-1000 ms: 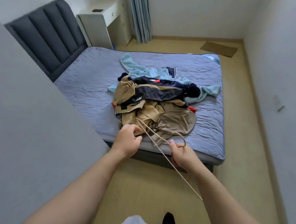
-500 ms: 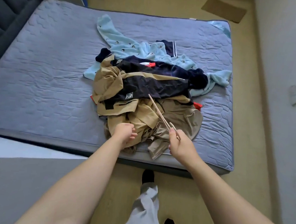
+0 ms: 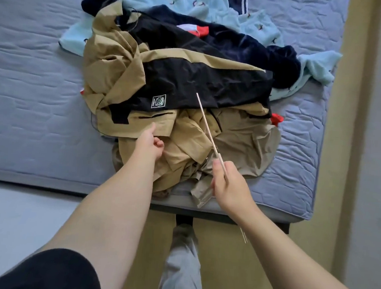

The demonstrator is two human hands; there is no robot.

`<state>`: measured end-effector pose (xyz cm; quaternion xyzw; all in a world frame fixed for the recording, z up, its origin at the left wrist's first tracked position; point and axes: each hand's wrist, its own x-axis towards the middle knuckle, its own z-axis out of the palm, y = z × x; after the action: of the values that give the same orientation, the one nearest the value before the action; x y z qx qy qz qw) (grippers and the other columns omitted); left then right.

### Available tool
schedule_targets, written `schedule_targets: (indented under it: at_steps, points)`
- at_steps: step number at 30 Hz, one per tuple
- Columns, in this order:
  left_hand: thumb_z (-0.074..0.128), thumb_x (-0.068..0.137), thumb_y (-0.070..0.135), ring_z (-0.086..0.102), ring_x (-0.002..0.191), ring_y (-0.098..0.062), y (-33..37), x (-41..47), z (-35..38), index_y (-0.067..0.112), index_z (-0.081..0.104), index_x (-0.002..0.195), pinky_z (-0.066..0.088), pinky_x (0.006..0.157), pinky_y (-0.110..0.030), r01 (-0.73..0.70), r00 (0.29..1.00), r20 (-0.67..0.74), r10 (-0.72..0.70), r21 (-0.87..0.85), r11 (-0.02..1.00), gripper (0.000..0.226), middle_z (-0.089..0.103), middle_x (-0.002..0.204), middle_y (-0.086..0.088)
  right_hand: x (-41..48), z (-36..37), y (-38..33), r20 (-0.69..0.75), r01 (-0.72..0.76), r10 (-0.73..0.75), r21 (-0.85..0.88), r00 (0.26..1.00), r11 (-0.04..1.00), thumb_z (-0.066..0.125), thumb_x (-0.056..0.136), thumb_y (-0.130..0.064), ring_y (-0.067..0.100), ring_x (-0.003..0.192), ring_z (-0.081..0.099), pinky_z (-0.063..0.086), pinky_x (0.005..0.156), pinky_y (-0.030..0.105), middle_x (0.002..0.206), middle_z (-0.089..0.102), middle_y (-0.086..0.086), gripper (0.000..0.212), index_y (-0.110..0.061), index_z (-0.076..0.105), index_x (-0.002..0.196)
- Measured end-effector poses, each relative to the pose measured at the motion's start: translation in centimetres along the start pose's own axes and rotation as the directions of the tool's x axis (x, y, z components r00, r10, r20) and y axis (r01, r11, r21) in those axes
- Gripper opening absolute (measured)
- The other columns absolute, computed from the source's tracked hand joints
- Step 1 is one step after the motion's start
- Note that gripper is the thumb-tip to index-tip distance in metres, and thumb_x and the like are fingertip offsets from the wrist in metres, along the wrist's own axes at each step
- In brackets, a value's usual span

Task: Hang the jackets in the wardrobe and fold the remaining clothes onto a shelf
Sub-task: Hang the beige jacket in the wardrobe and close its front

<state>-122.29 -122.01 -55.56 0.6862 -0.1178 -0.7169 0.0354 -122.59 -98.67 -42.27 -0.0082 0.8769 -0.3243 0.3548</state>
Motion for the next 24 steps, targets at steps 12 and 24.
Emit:
schedule_targets:
  at_steps: [12, 24]
  points:
    - [0.064, 0.095, 0.002, 0.041, 0.045, -0.005, 3.1, -4.8, -2.2, 0.017, 0.054, 0.09, 0.031, 0.042, -0.02, -0.275, 0.919, 0.31, 0.242, 0.067, 0.959, 0.018, 0.061, 0.066, 0.006, 1.3, -0.4, -3.7, -0.006, 0.074, -0.074, -0.035, 0.997, 0.997, 0.036, 0.107, -0.043, 0.014, 0.071, 0.048, 0.035, 0.061, 0.03, 0.085, 0.053, 0.002, 0.032, -0.017, 0.045, 0.091]
    - [0.082, 0.082, 0.013, 0.074, 0.097, -0.017, 2.4, -24.8, -3.9, 0.016, 0.075, 0.103, 0.06, 0.087, -0.037, -0.791, 0.552, 0.708, 0.44, 0.278, 0.545, 0.023, 0.077, 0.1, -0.002, -4.6, -3.7, -12.5, 0.077, 0.386, -0.38, -0.104, 0.922, 0.917, 0.064, 0.055, -0.055, 0.016, 0.102, 0.043, 0.049, 0.084, 0.029, 0.111, 0.033, -0.005, 0.07, -0.023, 0.035, 0.11]
